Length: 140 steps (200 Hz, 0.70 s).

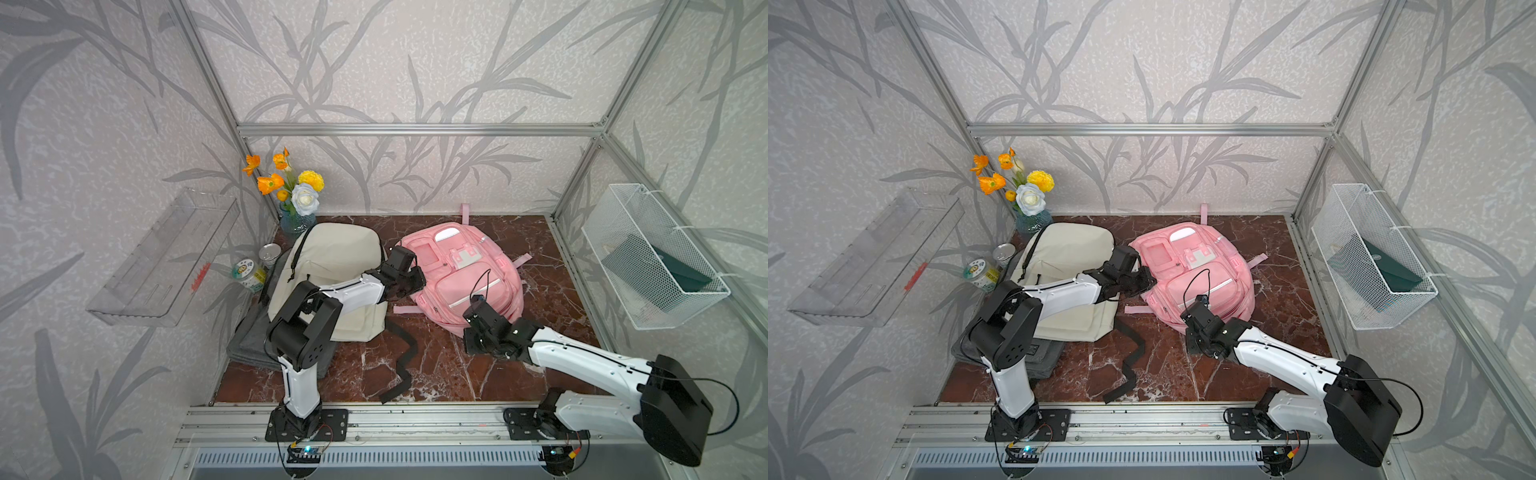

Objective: Zip up the backpack
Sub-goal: Zip the zipper on the backpack.

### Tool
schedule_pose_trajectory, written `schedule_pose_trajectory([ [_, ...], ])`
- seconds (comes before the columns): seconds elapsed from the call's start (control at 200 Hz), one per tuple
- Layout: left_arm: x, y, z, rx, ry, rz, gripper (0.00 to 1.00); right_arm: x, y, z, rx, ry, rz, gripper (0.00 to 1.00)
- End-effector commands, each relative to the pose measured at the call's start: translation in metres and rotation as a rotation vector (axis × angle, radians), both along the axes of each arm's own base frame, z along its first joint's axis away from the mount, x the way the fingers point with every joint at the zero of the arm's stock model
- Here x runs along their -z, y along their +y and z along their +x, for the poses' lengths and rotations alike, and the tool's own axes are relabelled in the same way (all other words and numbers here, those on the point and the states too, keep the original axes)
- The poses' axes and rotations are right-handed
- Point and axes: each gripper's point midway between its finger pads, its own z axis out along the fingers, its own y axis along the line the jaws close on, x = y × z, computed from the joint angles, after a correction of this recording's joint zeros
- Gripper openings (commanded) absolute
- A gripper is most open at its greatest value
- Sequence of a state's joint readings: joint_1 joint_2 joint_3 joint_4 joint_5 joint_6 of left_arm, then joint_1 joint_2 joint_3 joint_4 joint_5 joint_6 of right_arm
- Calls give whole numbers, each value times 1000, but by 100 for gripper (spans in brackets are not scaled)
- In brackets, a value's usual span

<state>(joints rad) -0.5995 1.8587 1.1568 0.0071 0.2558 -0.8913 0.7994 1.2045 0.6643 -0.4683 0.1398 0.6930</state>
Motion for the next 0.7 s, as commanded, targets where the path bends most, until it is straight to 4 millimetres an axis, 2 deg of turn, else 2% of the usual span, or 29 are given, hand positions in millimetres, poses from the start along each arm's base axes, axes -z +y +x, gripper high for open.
schedule_pose_trajectory([
  [0.0,-29,-8,6,2,-77,-23,0,-50,37,26,-63,-134,153,21],
  [0.065,-30,-11,3,6,-75,-25,0,-60,54,36,-110,-170,190,26],
  [0.11,-30,-13,1,10,-73,-28,0,-59,60,41,-114,-163,186,28],
  [0.32,-32,-18,-4,16,-71,-41,0,-24,77,52,-128,-83,138,30],
  [0.425,-33,-17,-7,19,-70,-40,0,-6,71,56,-99,-72,82,30],
  [0.505,-32,-17,-9,22,-68,-40,0,7,57,59,-52,-58,8,30],
  [0.695,-33,-20,-16,32,-65,-40,0,29,41,64,-18,-47,-109,30],
])
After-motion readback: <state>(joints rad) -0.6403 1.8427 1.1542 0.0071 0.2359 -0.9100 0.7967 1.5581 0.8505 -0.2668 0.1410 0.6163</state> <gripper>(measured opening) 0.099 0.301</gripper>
